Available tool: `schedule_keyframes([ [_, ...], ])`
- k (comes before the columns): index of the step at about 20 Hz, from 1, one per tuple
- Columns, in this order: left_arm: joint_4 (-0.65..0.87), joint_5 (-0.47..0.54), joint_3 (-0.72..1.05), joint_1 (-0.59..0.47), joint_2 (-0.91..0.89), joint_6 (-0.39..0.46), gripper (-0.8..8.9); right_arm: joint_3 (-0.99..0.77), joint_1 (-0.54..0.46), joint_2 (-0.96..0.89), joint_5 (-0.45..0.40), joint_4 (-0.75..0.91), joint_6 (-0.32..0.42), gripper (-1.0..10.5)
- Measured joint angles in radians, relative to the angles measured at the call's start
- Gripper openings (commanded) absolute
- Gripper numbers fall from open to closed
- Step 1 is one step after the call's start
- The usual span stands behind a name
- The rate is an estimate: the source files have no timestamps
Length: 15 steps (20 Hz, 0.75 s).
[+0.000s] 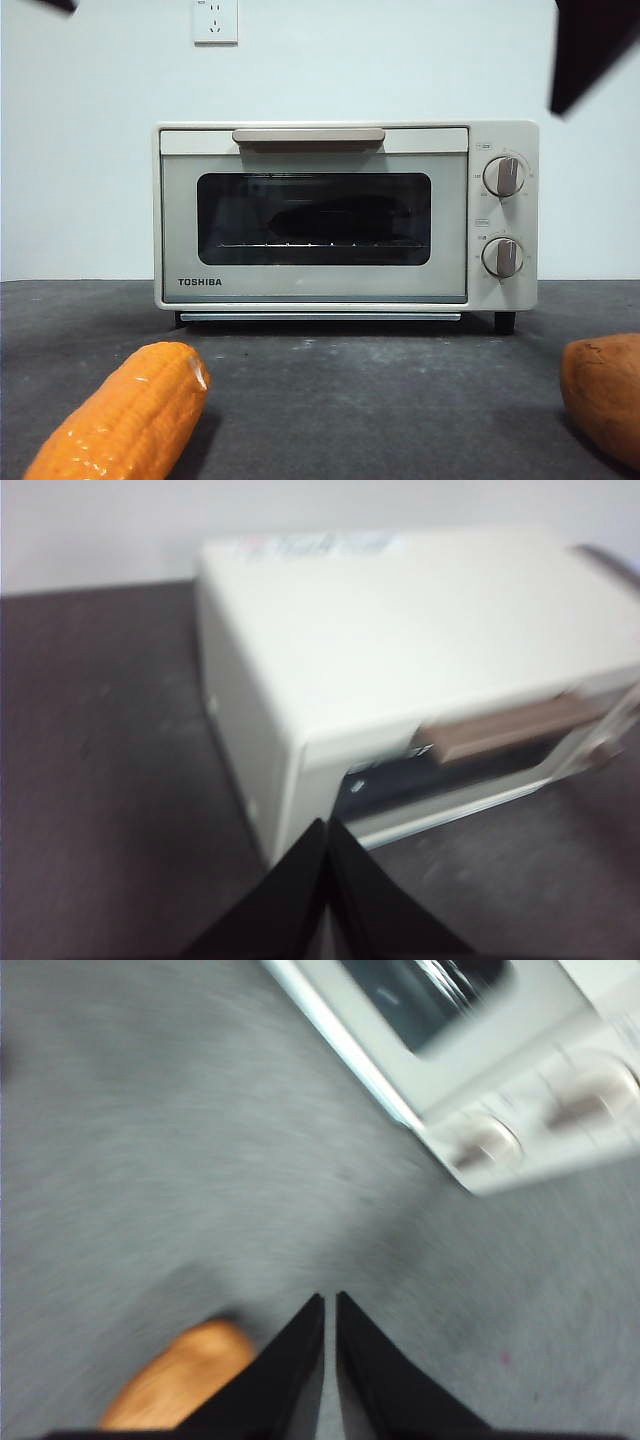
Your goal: Take the eggplant from the table,put the eggplant in the oven
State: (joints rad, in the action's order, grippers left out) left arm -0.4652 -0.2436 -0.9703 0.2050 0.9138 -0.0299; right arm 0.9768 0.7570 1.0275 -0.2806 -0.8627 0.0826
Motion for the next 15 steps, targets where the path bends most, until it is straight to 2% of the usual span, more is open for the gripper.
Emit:
schedule_keyframes([
  [3,0.108,0.07,0.235,0.002,-0.111,-0.017,0.06,-0.165,-0.17,-0.113,0.071,0.262,-0.063,0.0],
  [7,0.262,0.085,0.472,0.002,-0.169,-0.098,0.06,-0.389,-0.231,-0.274,0.097,0.557,-0.118,0.0],
  [10,0.284,0.085,0.51,0.003,-0.177,-0.126,0.06,-0.504,-0.235,-0.367,0.097,0.652,-0.134,0.0],
  [15,0.29,0.085,0.51,0.003,-0.177,-0.142,0.06,-0.527,-0.235,-0.385,0.094,0.665,-0.137,0.0],
])
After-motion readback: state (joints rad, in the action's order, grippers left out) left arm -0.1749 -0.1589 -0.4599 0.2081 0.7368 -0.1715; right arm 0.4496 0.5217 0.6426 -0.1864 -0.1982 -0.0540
